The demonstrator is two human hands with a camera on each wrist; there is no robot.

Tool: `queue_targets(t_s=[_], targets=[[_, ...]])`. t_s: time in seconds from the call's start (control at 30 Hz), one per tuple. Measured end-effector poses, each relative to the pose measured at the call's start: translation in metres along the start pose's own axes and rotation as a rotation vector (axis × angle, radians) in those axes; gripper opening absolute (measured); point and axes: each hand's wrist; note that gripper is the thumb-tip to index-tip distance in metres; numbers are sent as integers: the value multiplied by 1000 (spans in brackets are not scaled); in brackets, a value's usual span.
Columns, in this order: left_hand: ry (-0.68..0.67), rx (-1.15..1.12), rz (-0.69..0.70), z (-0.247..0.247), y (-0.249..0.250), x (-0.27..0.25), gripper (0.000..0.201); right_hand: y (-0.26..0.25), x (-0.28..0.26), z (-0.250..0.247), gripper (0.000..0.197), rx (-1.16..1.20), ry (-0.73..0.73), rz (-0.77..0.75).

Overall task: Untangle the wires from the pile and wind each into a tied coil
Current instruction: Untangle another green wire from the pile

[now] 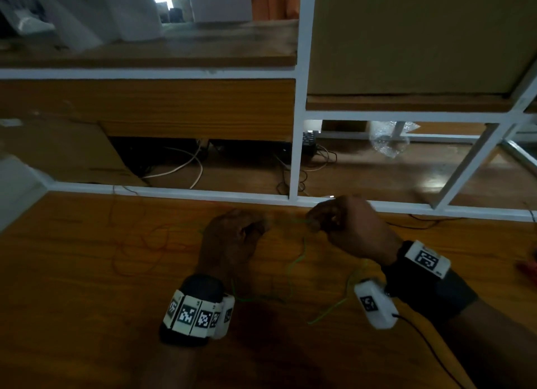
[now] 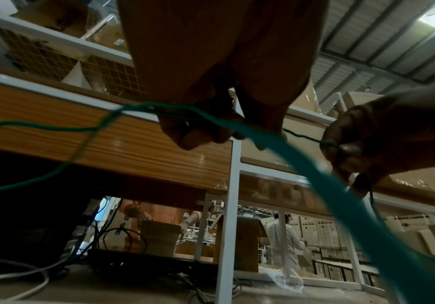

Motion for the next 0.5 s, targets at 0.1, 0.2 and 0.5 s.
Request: queue_targets(t_s=[0.1,0.2,0.5], targets=[[-45,83,-79,-5,-18,-6,22,20,10,-22,22,-103,268,-13],[32,127,-102,-16,-38,-13,19,43,19,-47,23,-218,428,55],[276,-261,-510,-26,-50,-13,23,72,21,-40,43,-382,182,215]])
Point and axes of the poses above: each hand's wrist, its own x-axis towards the middle knuckle, its own z-axis out of the palm, y = z × x, and after that the axes turned 13 degrees about y, right-handed
